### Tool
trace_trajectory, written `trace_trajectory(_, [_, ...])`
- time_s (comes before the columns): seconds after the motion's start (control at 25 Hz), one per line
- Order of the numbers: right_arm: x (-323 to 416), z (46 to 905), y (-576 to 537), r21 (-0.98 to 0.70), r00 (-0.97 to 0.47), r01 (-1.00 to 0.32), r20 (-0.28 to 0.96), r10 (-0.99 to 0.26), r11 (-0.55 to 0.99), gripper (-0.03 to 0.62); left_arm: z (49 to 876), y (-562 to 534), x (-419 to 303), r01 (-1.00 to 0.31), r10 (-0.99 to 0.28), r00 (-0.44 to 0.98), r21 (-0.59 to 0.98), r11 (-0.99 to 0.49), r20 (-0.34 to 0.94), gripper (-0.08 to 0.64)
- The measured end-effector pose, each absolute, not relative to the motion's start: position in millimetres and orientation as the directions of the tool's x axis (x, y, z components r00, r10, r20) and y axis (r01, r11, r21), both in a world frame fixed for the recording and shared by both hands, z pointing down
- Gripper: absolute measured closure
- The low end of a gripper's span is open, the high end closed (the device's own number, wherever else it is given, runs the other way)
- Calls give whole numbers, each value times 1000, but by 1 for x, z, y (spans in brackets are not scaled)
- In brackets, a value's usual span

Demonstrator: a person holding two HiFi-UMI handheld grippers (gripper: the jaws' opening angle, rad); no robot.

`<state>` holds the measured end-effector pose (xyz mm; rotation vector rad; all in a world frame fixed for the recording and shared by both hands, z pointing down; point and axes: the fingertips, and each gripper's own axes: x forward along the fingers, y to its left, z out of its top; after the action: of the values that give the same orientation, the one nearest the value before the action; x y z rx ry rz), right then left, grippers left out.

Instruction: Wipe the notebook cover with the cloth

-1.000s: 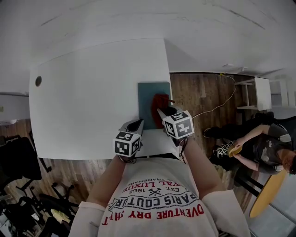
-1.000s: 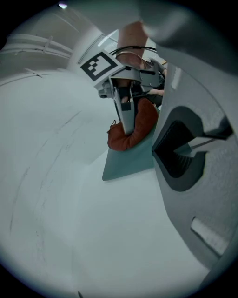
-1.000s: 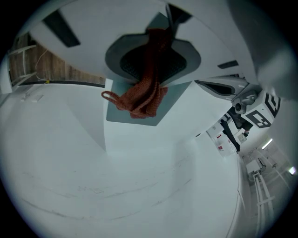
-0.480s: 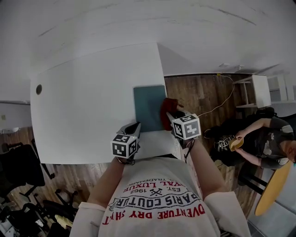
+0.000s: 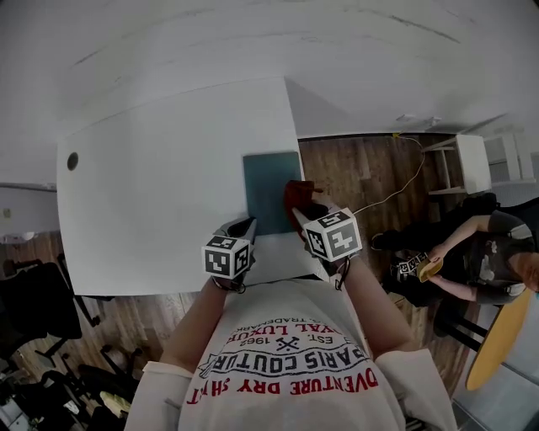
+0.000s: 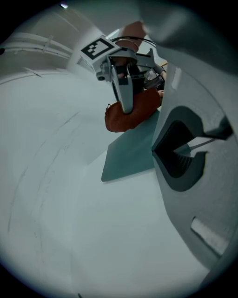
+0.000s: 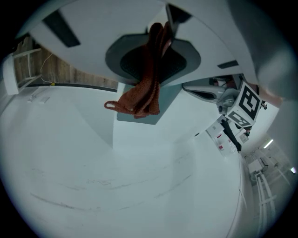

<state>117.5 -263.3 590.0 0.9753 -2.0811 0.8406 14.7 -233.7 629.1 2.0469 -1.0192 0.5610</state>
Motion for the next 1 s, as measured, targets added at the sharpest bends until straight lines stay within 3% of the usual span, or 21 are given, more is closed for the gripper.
trace_trajectory(0.48, [25,596,-225,-316,-589,-692,767,-255,650,514,630,-211,13,-796,-431,600,445,-411,674,551])
trace_trajectory(1.0, [26,631,-233,-283,-525,-763,796,-301,581,515,632,-210,9,-780,-426,622,477,-404,657,551])
